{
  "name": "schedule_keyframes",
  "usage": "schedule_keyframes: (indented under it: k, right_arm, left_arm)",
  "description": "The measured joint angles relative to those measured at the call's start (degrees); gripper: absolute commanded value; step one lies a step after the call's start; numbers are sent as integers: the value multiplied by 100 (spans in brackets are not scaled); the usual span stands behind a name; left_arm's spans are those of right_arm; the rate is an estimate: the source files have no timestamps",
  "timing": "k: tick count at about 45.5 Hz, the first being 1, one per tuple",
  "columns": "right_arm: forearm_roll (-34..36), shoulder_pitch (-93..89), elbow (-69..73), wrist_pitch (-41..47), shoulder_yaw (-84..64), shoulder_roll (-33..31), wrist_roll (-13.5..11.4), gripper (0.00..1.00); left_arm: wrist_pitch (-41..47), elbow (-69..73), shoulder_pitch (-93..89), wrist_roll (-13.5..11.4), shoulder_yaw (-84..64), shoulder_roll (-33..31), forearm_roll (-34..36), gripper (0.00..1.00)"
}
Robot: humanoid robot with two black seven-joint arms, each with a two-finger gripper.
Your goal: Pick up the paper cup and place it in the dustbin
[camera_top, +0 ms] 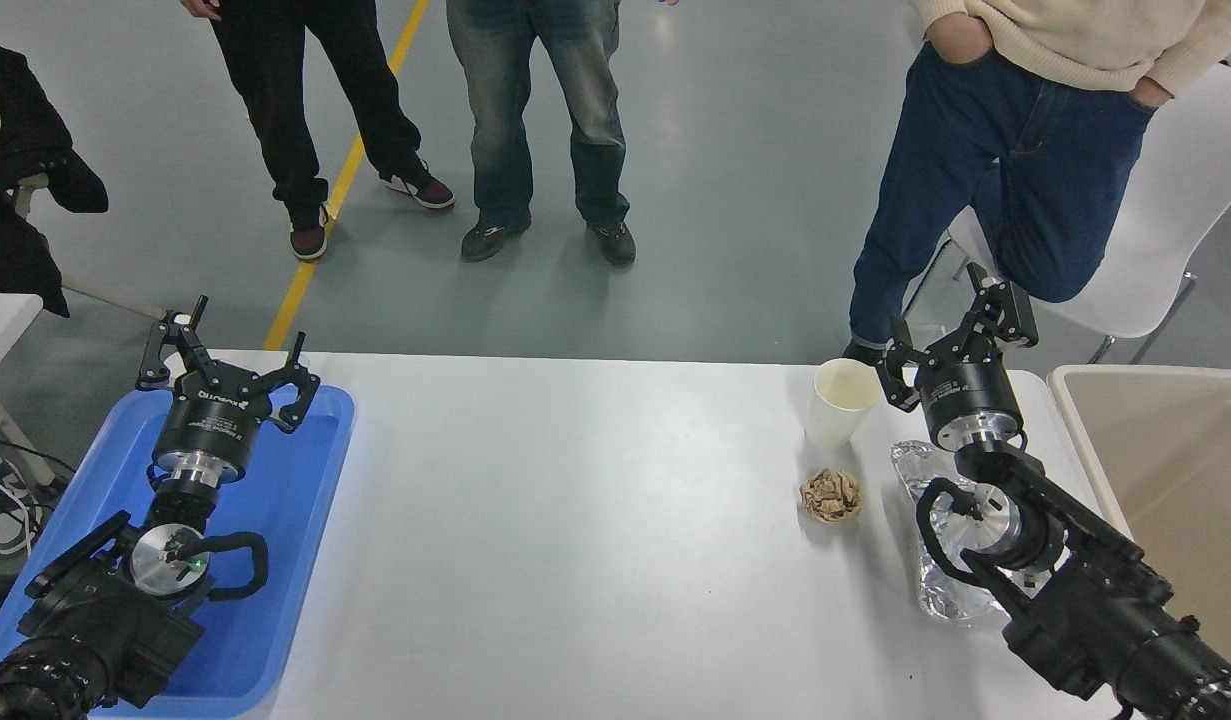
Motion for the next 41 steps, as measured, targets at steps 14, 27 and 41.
schedule_keyframes:
  k: [14, 27, 41]
  right_arm:
    - [-7, -80, 119, 41, -51, -302, -3, 100]
    - [-5, -125, 350, 3, -677, -563, -2, 100]
    - [86, 1320, 660, 86, -4138, -1497, -5, 100]
  left_arm:
    - [0, 4, 0, 0, 0, -2, 0, 100]
    - [0, 8, 0, 0, -3, -7, 0, 100]
    - [0, 8, 1, -1, -7, -9, 0, 100]
